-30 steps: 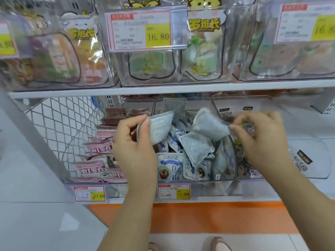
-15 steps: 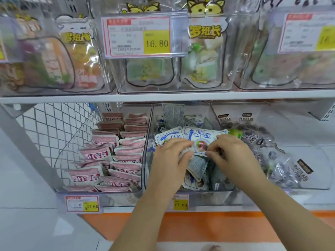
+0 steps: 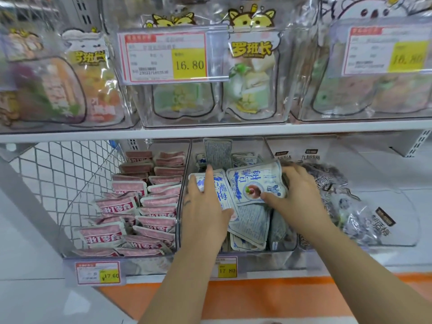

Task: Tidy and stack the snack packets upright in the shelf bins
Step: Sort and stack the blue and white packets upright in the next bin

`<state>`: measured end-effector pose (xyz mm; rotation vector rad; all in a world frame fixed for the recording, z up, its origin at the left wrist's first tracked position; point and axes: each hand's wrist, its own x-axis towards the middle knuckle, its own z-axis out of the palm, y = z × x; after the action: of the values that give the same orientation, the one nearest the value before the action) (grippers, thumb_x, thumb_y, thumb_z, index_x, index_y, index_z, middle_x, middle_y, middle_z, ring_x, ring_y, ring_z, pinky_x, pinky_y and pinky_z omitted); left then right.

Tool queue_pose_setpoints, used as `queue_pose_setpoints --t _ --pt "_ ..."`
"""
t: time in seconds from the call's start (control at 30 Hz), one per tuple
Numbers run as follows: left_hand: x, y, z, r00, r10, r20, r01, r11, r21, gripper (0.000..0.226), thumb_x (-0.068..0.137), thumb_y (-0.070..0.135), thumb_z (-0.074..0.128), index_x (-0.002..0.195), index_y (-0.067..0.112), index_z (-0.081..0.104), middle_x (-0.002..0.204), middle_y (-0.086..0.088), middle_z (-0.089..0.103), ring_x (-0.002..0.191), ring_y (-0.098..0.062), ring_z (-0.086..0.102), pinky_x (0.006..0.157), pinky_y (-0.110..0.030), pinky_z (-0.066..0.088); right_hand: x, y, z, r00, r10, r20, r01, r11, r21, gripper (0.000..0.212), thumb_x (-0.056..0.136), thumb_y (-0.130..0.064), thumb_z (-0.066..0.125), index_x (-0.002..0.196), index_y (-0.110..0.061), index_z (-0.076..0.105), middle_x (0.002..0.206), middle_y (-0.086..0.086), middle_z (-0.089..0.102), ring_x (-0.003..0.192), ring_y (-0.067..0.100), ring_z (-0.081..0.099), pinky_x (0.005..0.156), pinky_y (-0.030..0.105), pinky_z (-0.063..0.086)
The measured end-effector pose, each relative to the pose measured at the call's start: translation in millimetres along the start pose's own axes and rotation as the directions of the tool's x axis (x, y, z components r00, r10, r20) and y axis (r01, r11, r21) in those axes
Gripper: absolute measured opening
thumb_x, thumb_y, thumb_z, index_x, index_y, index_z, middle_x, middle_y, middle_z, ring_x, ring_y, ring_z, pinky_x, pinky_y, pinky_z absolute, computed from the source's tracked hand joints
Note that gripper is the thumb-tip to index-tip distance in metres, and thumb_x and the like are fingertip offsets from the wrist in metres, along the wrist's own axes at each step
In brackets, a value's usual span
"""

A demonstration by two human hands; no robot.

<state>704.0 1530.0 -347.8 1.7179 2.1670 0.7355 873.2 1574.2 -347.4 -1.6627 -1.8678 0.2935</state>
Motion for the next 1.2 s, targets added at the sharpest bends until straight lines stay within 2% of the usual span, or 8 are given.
queue_pose_setpoints --t 0.17,0.3,0.4,0.53,0.73,0.9,1.03,1.2 --pt "-3 -1 1 0.994 0.047 -0.094 -0.059 0.990 -0.131 0.094 0.080 0.027 0.074 0.149 0.034 0.009 0.152 0.006 -0.002 0.118 -0.020 0.050 0.095 -0.033 0.047 -6 -12 -6 0.994 -0.063 -0.093 0.072 0.993 0.094 0.043 0.072 -0.035 0.077 0.103 -0.025 0.050 0.090 -0.013 0.047 0.101 0.018 0.046 0.094 0.036 0.034" --pt "-6 0 3 0.981 0.111 -0.162 -0.136 0.978 -0.156 0.082 0.080 0.024 0.073 0.145 0.036 0.024 0.149 0.011 -0.003 0.107 -0.015 0.055 0.092 -0.033 0.049 -9 -21 -10 0.990 -0.123 -0.069 0.132 0.981 0.141 0.068 0.076 -0.046 0.069 0.133 -0.031 0.035 0.077 -0.020 0.049 0.078 0.004 0.043 0.093 0.031 0.029" --pt "-4 -1 3 0.987 0.097 -0.128 -0.122 0.971 -0.207 0.079 0.081 0.026 0.072 0.144 0.036 0.027 0.148 0.004 0.026 0.115 -0.015 0.051 0.096 -0.031 0.045 -11 -25 -17 0.984 -0.175 0.017 0.175 0.985 0.001 0.051 0.085 -0.045 0.060 0.130 -0.039 0.036 0.072 -0.017 0.051 0.068 0.001 0.044 0.086 0.028 0.023" --pt "-5 -3 1 0.986 0.127 -0.110 -0.151 0.957 -0.249 0.066 0.083 0.020 0.068 0.136 0.043 0.035 0.117 0.005 0.060 0.086 -0.011 0.058 0.071 -0.019 0.043 -12 -21 -27 0.990 -0.110 0.089 0.099 0.988 0.116 0.039 0.078 -0.032 0.070 0.100 -0.034 0.038 0.078 -0.008 0.063 0.065 0.010 0.053 0.067 0.025 0.036" --pt "-16 -2 -13 0.969 0.142 -0.204 -0.217 0.884 -0.415 0.054 0.094 0.022 0.053 0.139 0.042 0.030 0.130 0.010 0.049 0.112 -0.020 0.054 0.089 -0.031 0.044 -19 -16 -27 0.981 -0.120 0.155 0.114 0.992 0.045 0.042 0.085 -0.023 0.066 0.120 -0.037 0.050 0.087 0.001 0.068 0.037 0.007 0.046 0.041 0.020 0.041" --pt "-21 -15 -39 0.985 0.006 -0.171 -0.112 0.776 -0.620 0.032 0.097 0.029 0.044 0.121 0.051 0.041 0.121 0.019 0.051 0.095 0.003 0.054 0.072 0.002 0.038 -26 -22 -33 0.999 -0.004 -0.037 0.022 0.851 0.525 0.029 0.083 -0.013 0.069 0.095 -0.037 0.058 0.104 -0.018 0.063 0.095 -0.002 0.061 0.080 0.021 0.050" --pt "-31 -13 -46 1.000 0.021 -0.002 -0.015 0.606 -0.795 0.039 0.080 0.059 0.040 0.116 0.046 0.051 0.116 0.026 0.060 0.106 0.009 0.054 0.086 -0.013 0.042 -44 -55 -10 0.989 -0.094 0.113 -0.008 0.734 0.679 0.026 0.082 -0.021 0.069 0.096 -0.039 0.057 0.110 -0.015 0.063 0.103 0.001 0.060 0.086 0.032 0.054" --pt "-28 -20 -45 0.994 -0.036 -0.101 -0.059 0.607 -0.793 0.054 0.087 0.021 0.064 0.130 0.040 0.037 0.111 0.014 0.064 0.085 0.005 0.064 0.068 -0.021 0.053 -43 -72 1 0.972 -0.101 0.212 -0.094 0.659 0.746 0.027 0.085 -0.019 0.066 0.102 -0.037 0.054 0.097 -0.005 0.069 0.082 0.010 0.067 0.069 0.025 0.054"
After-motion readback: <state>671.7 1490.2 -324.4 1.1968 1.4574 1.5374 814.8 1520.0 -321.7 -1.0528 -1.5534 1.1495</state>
